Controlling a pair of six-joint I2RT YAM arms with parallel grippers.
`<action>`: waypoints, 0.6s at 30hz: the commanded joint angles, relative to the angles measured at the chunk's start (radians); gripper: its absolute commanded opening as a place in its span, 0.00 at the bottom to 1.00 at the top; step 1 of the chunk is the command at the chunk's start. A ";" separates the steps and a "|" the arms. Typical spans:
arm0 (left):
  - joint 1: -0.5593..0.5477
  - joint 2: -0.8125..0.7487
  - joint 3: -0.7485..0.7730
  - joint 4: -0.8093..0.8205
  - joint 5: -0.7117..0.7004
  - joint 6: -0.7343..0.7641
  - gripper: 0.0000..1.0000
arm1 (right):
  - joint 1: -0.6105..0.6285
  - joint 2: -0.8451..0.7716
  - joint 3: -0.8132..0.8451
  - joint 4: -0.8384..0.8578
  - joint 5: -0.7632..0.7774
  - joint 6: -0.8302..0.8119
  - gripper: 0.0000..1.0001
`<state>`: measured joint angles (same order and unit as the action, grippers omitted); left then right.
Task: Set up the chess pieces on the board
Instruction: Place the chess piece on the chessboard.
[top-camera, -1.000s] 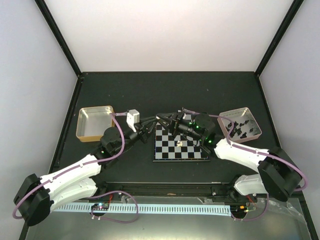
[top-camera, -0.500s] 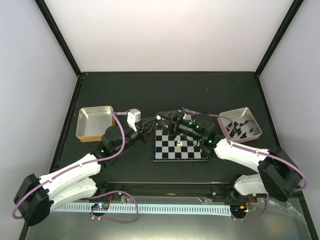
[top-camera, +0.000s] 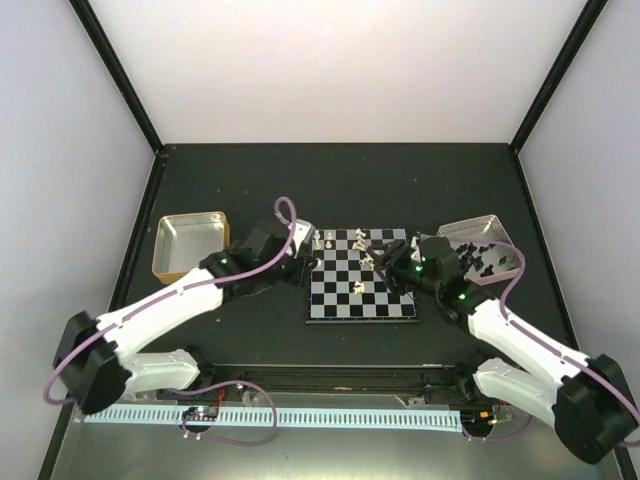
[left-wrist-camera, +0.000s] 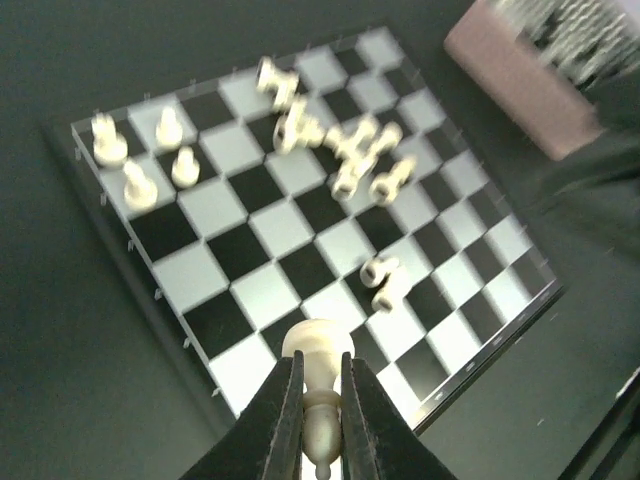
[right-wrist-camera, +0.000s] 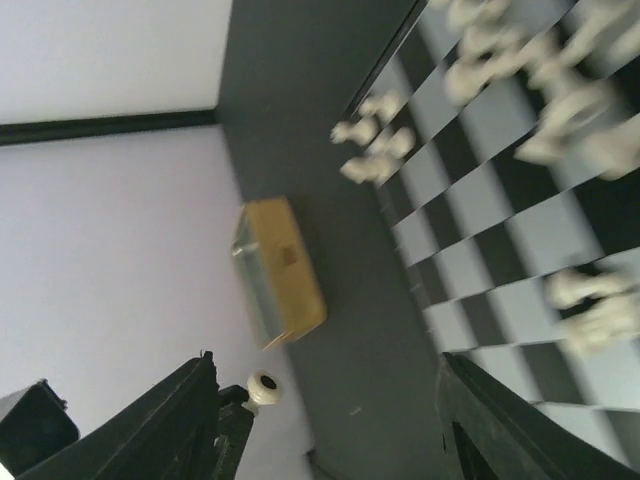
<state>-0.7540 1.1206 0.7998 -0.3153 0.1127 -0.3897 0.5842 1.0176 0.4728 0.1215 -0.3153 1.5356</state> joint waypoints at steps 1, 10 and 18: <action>0.001 0.180 0.133 -0.302 0.026 0.057 0.02 | -0.022 -0.091 0.060 -0.391 0.268 -0.285 0.60; -0.004 0.540 0.369 -0.447 -0.008 0.076 0.02 | -0.027 -0.173 0.061 -0.492 0.400 -0.369 0.60; -0.008 0.667 0.461 -0.510 -0.049 0.093 0.13 | -0.027 -0.184 0.044 -0.492 0.399 -0.378 0.60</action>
<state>-0.7547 1.7496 1.2098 -0.7567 0.1009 -0.3172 0.5621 0.8505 0.5232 -0.3527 0.0414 1.1839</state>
